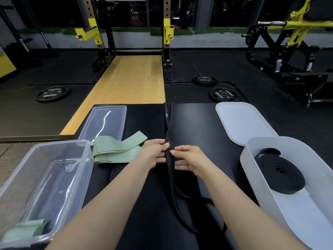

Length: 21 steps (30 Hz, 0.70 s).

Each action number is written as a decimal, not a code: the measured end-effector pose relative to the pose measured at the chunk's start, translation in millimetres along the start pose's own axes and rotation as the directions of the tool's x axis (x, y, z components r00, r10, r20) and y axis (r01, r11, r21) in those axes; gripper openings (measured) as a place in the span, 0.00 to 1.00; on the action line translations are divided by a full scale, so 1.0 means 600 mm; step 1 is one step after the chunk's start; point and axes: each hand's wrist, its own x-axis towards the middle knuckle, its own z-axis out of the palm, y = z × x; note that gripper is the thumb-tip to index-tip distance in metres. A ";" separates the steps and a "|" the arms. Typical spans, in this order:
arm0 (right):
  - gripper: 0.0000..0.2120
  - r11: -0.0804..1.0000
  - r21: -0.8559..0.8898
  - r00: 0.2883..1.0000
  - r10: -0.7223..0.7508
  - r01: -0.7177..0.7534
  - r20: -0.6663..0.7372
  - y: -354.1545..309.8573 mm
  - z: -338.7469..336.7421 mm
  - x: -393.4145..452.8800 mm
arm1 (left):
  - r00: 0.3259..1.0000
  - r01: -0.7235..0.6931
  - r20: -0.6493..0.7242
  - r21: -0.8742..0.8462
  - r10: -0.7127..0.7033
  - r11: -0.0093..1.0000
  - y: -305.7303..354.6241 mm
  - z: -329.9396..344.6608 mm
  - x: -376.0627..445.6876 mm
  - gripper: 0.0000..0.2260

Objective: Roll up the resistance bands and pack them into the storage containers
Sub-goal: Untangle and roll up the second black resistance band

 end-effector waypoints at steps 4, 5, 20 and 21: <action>0.05 0.999 -0.031 0.999 -0.029 0.028 -0.042 0.001 -0.002 -0.007 | 1.000 0.005 -0.017 0.028 -0.005 1.000 -0.009 -0.009 -0.008 0.09; 0.06 0.998 -0.056 0.998 -0.037 0.034 -0.048 0.001 -0.001 -0.007 | 1.000 0.022 -0.009 0.014 -0.021 1.000 -0.012 -0.007 -0.010 0.10; 0.05 0.987 -0.128 0.987 -0.111 0.096 -0.117 0.017 0.006 -0.006 | 0.998 0.060 0.026 -0.147 -0.057 0.987 -0.040 0.018 -0.011 0.14; 0.05 0.987 -0.128 0.986 -0.114 0.098 -0.125 0.019 0.006 -0.005 | 0.998 0.059 0.037 -0.141 -0.054 0.988 -0.041 0.019 -0.011 0.14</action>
